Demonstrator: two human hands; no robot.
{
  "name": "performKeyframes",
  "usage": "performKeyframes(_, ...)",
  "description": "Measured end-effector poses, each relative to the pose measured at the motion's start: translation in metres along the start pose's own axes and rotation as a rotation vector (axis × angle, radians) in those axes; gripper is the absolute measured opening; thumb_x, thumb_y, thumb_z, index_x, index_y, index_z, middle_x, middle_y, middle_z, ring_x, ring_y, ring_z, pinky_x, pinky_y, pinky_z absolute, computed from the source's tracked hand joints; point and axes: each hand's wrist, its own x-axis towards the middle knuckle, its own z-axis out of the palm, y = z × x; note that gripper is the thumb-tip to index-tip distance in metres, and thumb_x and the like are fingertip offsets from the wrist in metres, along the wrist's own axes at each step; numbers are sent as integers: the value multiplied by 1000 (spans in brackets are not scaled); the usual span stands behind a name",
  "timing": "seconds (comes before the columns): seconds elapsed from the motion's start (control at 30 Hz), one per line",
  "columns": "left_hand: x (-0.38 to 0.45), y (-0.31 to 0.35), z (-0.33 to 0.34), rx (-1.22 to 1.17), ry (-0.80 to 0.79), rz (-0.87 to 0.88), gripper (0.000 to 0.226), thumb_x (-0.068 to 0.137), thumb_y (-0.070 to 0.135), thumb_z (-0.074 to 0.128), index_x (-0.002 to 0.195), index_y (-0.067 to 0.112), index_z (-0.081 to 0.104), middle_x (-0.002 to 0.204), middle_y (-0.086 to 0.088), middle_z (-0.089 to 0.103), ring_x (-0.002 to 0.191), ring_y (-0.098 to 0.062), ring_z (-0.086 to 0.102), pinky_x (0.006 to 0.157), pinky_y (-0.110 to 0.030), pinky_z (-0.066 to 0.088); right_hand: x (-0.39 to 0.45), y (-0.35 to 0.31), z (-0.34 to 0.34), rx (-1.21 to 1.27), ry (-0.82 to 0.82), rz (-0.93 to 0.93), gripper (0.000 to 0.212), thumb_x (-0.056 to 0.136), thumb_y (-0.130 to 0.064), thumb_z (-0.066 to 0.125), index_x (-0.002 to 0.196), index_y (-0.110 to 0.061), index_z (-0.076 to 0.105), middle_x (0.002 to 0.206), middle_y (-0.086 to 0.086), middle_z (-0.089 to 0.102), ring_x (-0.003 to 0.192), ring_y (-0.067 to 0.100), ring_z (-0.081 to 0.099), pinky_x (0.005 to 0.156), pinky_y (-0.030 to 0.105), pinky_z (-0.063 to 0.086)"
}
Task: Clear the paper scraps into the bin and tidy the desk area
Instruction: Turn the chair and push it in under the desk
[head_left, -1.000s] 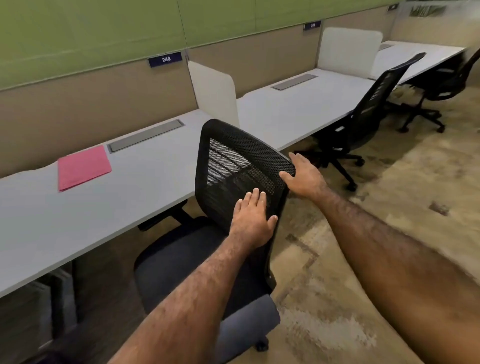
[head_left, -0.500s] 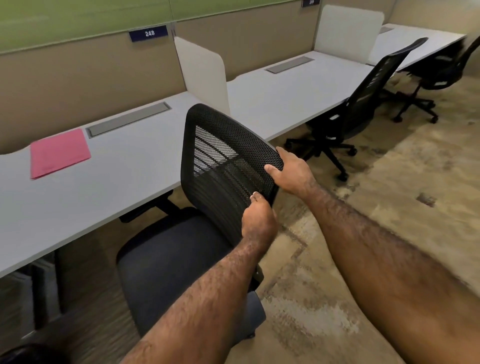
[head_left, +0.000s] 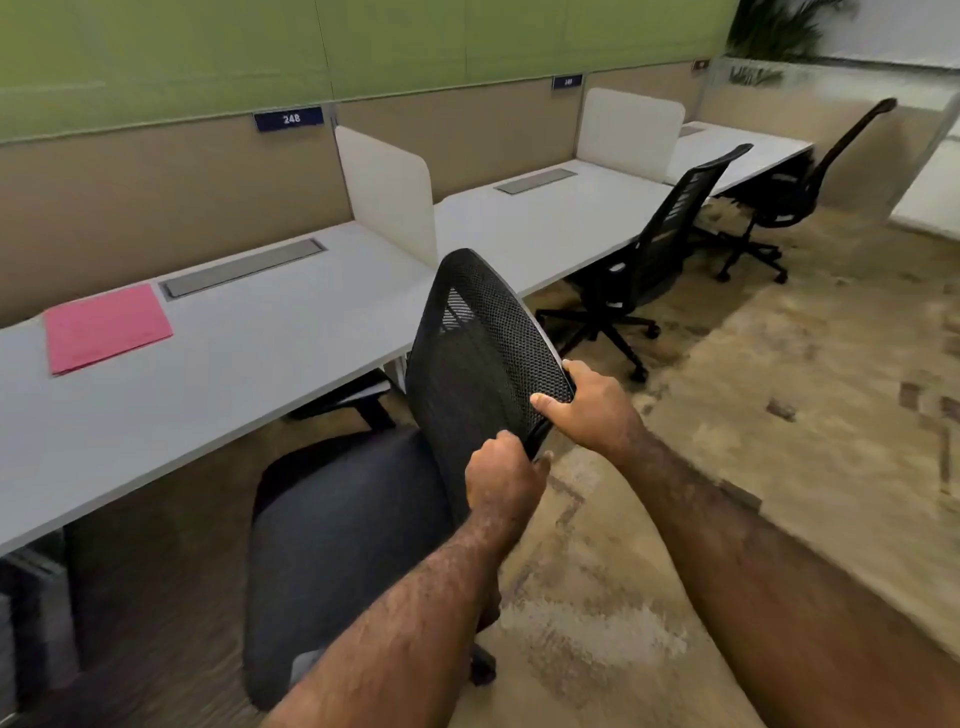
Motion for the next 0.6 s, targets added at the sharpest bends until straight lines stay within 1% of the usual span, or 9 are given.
performKeyframes(0.07,-21,-11,-8,9,7,13,48,79,57,61,90,10,61,86,-7,69,78,-28,67,60,-35,50,-31,-2,0,-30,33,-14,68,77,-61,62,128,-18,50,114,7,66,106,28,61,82,36,52)
performKeyframes(0.1,-32,-17,-12,16,12,22,49,79,58,60,88,10,61,85,-7,69,77,-28,66,58,-34,48,-47,-4,1,-59,55,-35,60,76,-63,60,117,-20,54,103,5,67,99,27,63,74,33,50)
performKeyframes(0.17,-51,-30,-22,35,29,39,50,79,59,57,85,10,61,82,-7,68,74,-29,66,55,-33,44,-75,-12,4,-132,84,-67,49,75,-68,56,94,-24,54,83,-1,63,83,24,63,63,30,44)
performKeyframes(0.27,-80,-51,-38,62,39,50,46,81,56,53,80,11,60,77,-7,67,69,-30,65,54,-33,47,-117,-27,8,-268,148,-100,51,75,-74,47,79,-23,51,70,-3,57,68,22,59,57,29,41)
performKeyframes(0.33,-99,-68,-49,66,33,71,42,81,53,51,76,12,60,74,-6,67,66,-29,65,56,-35,53,-144,-37,11,-410,255,-203,55,78,-74,43,70,-21,55,58,-3,52,55,22,52,53,27,35)
performKeyframes(0.4,-115,-87,-62,69,28,107,40,82,52,48,72,15,58,69,-4,66,64,-29,64,57,-36,55,-169,-47,16,-504,368,-305,57,82,-68,46,60,-17,58,48,1,51,46,23,45,54,27,29)
performKeyframes(0.43,-121,-97,-69,73,23,126,40,82,52,47,69,16,58,66,-2,65,62,-29,64,57,-36,55,-180,-50,19,-521,400,-347,57,84,-64,46,58,-15,59,47,3,53,46,25,48,56,28,30)
performKeyframes(0.53,-137,-130,-90,74,0,161,43,79,57,47,69,18,60,61,5,61,61,-24,64,57,-34,55,-203,-59,33,-520,444,-448,55,90,-56,43,62,-15,65,54,5,61,57,26,57,67,34,40)
performKeyframes(0.6,-144,-154,-105,37,-34,158,42,77,60,50,78,21,66,69,6,68,65,-19,65,62,-34,57,-213,-64,39,-467,468,-497,48,92,-53,44,68,-18,68,62,2,66,65,23,60,73,35,43)
